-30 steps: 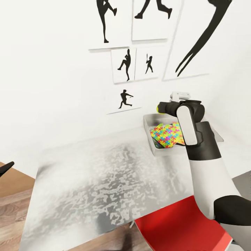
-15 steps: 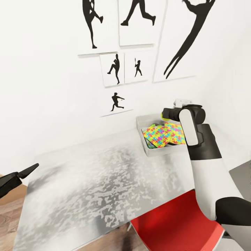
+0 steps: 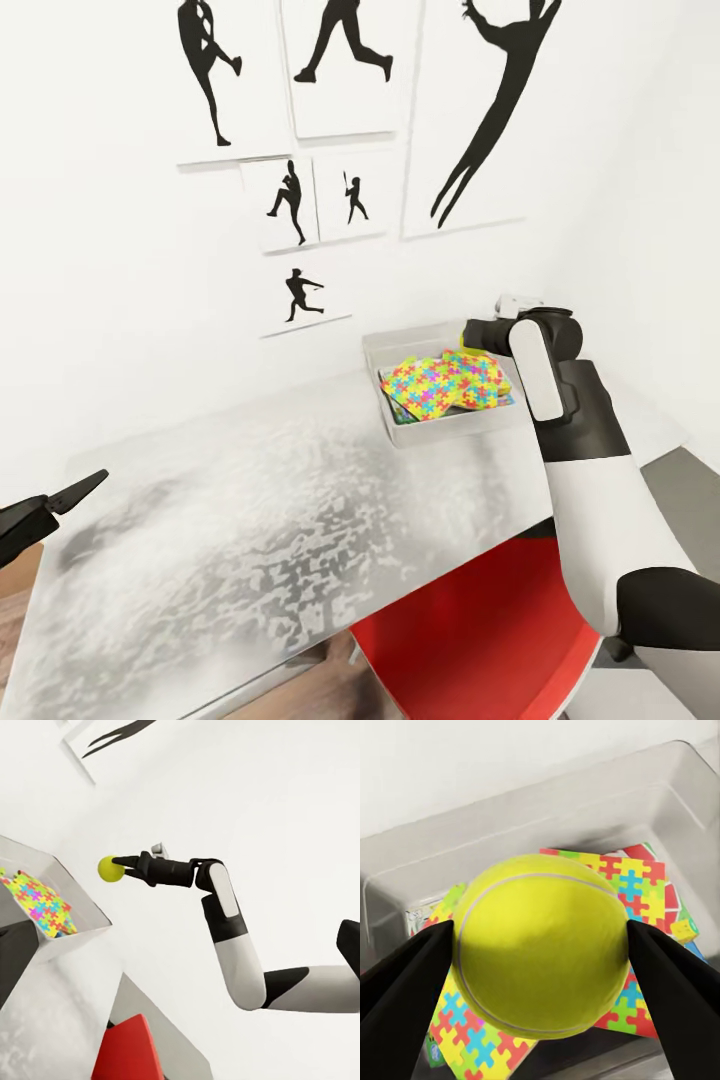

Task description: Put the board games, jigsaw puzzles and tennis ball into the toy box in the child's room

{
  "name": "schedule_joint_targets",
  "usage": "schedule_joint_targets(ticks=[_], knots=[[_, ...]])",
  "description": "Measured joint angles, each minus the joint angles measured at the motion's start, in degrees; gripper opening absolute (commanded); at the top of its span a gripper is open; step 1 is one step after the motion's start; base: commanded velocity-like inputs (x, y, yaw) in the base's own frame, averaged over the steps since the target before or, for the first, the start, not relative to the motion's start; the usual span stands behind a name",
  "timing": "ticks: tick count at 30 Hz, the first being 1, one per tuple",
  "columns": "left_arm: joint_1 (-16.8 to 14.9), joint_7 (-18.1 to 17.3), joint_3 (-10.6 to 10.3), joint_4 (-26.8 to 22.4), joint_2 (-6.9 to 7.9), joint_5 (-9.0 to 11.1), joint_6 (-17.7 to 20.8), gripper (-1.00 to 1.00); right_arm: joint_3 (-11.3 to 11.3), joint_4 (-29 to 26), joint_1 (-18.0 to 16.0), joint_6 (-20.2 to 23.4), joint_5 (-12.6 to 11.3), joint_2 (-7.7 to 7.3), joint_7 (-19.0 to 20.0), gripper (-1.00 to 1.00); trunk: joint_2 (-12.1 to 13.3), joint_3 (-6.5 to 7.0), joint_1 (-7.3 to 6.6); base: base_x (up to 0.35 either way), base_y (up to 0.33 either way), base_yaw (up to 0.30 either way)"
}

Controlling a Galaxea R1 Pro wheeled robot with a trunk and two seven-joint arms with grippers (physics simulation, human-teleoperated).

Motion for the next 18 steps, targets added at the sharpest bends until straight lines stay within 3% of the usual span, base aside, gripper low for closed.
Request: schedule_joint_targets(ticks=[11,18], knots=[[0.02,0.19,0.01,0.34,-0.22,-0.01,-0.3,1.0,-0.02,0.36,0.0,0.0,0.11,0.34,0.0,-1.0,0.0,0.01,0.0,0.0,-0.001,-0.001],[0.05,0.42,0.01,0.42,-0.23,-0.09,-0.33,1.0,-1.04,8.51,-0.64,0.01,0.22,-0.29,0.12,-1.0,0.0,0.01,0.0,0.0,0.0,0.0]])
